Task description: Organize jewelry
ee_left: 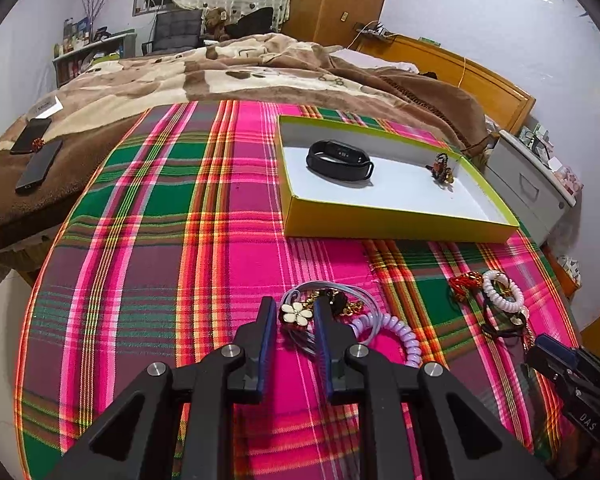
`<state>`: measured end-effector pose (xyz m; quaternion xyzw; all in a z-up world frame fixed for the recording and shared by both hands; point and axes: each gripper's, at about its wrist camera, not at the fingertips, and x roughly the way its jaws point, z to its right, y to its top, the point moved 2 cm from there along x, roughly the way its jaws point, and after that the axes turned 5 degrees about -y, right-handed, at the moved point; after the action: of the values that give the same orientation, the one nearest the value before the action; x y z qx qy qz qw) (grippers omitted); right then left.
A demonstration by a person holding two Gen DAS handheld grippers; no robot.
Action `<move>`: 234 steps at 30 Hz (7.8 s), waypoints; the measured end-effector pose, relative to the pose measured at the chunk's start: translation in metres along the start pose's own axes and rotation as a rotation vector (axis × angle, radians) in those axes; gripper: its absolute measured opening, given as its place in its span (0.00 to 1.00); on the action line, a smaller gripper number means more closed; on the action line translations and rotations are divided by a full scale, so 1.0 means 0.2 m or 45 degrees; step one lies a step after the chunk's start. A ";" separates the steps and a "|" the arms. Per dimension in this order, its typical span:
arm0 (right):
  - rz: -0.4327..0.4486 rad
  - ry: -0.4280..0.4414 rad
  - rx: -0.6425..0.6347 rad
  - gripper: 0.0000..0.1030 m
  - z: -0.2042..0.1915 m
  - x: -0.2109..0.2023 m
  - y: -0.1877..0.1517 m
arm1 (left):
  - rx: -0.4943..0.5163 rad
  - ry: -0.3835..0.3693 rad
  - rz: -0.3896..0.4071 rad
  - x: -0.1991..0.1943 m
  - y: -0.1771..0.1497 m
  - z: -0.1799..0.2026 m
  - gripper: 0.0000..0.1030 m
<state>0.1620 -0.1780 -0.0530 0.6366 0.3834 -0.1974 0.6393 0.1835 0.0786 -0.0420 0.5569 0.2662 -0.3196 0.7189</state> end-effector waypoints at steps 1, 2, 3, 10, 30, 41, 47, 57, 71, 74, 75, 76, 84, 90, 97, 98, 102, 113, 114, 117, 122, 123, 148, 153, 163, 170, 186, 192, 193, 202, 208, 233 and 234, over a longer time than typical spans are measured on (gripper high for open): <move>-0.004 -0.009 -0.001 0.30 0.00 0.01 0.00 | -0.004 0.000 -0.004 0.01 0.00 0.00 0.18; -0.009 -0.019 -0.003 0.30 0.00 0.01 0.00 | -0.011 -0.003 -0.010 0.01 0.00 -0.01 0.18; -0.015 -0.028 -0.005 0.30 0.00 0.02 0.00 | -0.015 -0.006 -0.015 0.02 0.01 -0.01 0.18; -0.023 -0.079 -0.028 0.30 -0.02 0.02 0.00 | 0.004 0.011 -0.023 0.03 0.02 0.00 0.18; -0.005 -0.054 0.001 0.24 0.00 -0.04 -0.03 | -0.012 -0.025 0.083 -0.15 -0.02 -0.02 0.16; 0.058 -0.040 0.003 0.24 -0.01 -0.15 -0.01 | 0.067 -0.069 0.161 -0.33 -0.05 0.10 0.16; 0.104 -0.018 -0.005 0.24 -0.02 -0.22 0.01 | 0.122 -0.090 0.180 -0.38 -0.06 0.19 0.16; 0.160 0.002 -0.024 0.24 -0.04 -0.26 0.09 | 0.175 -0.124 0.212 -0.43 -0.04 0.30 0.16; 0.189 0.008 -0.078 0.24 -0.08 -0.21 0.24 | 0.215 -0.123 0.226 -0.37 0.07 0.36 0.16; 0.194 0.004 -0.088 0.24 -0.09 -0.19 0.28 | 0.226 -0.116 0.231 -0.36 0.10 0.37 0.16; 0.197 0.004 -0.090 0.24 -0.08 -0.18 0.29 | 0.230 -0.114 0.233 -0.35 0.11 0.37 0.16; 0.200 0.003 -0.090 0.24 -0.08 -0.18 0.30 | 0.235 -0.109 0.236 -0.34 0.13 0.37 0.16; 0.203 -0.014 -0.096 0.24 -0.07 -0.09 0.43 | 0.266 -0.099 0.245 -0.25 0.27 0.39 0.16; 0.203 -0.024 -0.107 0.24 -0.05 0.00 0.53 | 0.293 -0.100 0.244 -0.15 0.38 0.42 0.16; 0.178 -0.045 -0.106 0.24 0.01 0.15 0.63 | 0.313 -0.103 0.225 0.03 0.52 0.46 0.16; 0.170 -0.047 -0.105 0.24 0.02 0.17 0.64 | 0.315 -0.104 0.221 0.05 0.54 0.46 0.17; 0.142 -0.059 -0.106 0.24 0.07 0.27 0.69 | 0.316 -0.104 0.186 0.18 0.60 0.47 0.16; 0.069 -0.081 -0.104 0.24 0.13 0.50 0.79 | 0.294 -0.085 0.100 0.44 0.70 0.47 0.17; 0.063 -0.083 -0.103 0.24 0.14 0.52 0.79 | 0.294 -0.084 0.089 0.46 0.70 0.47 0.17; 0.040 -0.097 -0.100 0.24 0.15 0.58 0.80 | 0.281 -0.073 0.064 0.52 0.71 0.46 0.17; 0.004 -0.115 -0.091 0.24 0.17 0.64 0.82 | 0.270 -0.067 0.024 0.59 0.72 0.47 0.17; 0.001 -0.115 -0.092 0.24 0.18 0.65 0.82 | 0.268 -0.064 0.014 0.61 0.72 0.47 0.17; -0.003 -0.101 -0.111 0.30 0.17 0.67 0.85 | 0.243 -0.065 -0.071 0.72 0.71 0.46 0.17; 0.019 -0.093 -0.099 0.32 0.17 0.62 0.83 | 0.239 -0.078 -0.045 0.66 0.69 0.46 0.17; 0.116 -0.049 -0.080 0.32 0.12 0.34 0.73 | 0.248 -0.085 0.068 0.38 0.60 0.46 0.17; 0.169 -0.018 -0.103 0.32 0.05 0.14 0.59 | 0.257 -0.090 0.129 0.16 0.47 0.46 0.17; 0.214 0.029 -0.057 0.32 0.01 -0.18 0.23 | 0.297 -0.125 0.250 -0.28 0.09 0.50 0.17; 0.200 0.047 -0.026 0.32 0.02 -0.24 0.12 | 0.294 -0.131 0.232 -0.34 -0.04 0.48 0.17; 0.198 0.051 -0.024 0.32 0.02 -0.25 0.11 | 0.292 -0.130 0.229 -0.35 -0.07 0.48 0.17; 0.186 0.052 -0.028 0.32 0.00 -0.30 0.01 | 0.300 -0.126 0.227 -0.42 -0.19 0.46 0.17; 0.178 0.056 -0.031 0.32 -0.02 -0.31 -0.01 | 0.275 -0.117 0.218 -0.44 -0.23 0.41 0.17; 0.129 0.033 -0.019 0.32 -0.01 -0.18 0.05 | 0.186 -0.053 0.131 -0.28 -0.19 0.23 0.17; 0.126 0.028 -0.018 0.32 -0.01 -0.17 0.06 | 0.183 -0.053 0.123 -0.27 -0.18 0.22 0.17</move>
<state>0.1489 -0.1828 -0.0202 0.6523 0.3597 -0.1558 0.6487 0.1220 0.0379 -0.0143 0.6125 0.2004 -0.3141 0.6971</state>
